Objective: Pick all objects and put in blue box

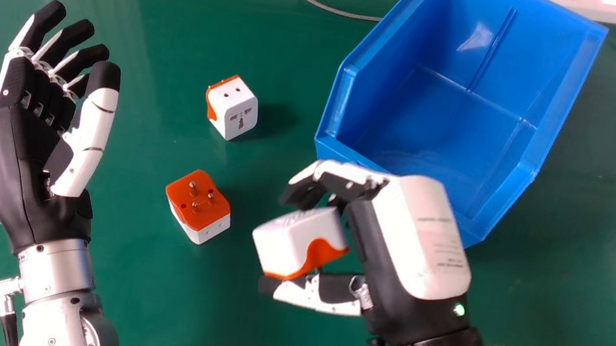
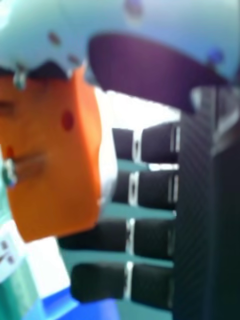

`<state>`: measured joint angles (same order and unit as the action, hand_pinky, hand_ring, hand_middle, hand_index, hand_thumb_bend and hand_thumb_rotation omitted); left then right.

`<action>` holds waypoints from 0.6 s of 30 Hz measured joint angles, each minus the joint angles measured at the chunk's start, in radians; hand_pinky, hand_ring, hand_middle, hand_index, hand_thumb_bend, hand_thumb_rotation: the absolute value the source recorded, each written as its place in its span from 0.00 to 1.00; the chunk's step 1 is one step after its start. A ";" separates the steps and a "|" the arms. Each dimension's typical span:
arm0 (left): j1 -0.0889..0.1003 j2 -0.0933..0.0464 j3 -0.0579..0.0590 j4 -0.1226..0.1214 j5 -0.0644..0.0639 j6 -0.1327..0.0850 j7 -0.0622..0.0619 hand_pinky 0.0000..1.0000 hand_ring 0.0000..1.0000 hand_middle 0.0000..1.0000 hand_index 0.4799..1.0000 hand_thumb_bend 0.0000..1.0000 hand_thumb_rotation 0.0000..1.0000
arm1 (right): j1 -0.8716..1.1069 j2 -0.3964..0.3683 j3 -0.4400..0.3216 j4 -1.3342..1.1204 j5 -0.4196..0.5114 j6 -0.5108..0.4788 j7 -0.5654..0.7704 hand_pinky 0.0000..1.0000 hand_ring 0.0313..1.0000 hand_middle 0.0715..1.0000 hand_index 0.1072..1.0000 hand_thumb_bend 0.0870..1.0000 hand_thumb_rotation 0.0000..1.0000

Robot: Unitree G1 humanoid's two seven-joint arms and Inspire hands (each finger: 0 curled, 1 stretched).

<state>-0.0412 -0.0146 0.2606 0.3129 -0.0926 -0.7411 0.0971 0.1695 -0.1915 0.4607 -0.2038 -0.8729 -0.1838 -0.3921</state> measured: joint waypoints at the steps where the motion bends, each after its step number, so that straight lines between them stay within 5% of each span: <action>1: 0.000 0.000 0.000 0.000 0.000 0.000 0.000 0.64 0.70 0.77 0.62 0.64 0.40 | -0.003 -0.001 -0.009 0.000 0.000 -0.005 -0.010 0.32 0.39 0.46 0.44 0.45 0.00; 18: -0.010 -0.001 -0.005 0.016 0.006 -0.001 0.006 0.65 0.71 0.77 0.62 0.64 0.40 | -0.221 -0.081 -0.226 -0.034 -0.024 -0.066 -0.038 0.30 0.40 0.47 0.43 0.45 0.00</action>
<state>-0.0510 -0.0160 0.2557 0.3293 -0.0871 -0.7424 0.1034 -0.0517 -0.2725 0.2348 -0.2381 -0.8967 -0.2500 -0.4299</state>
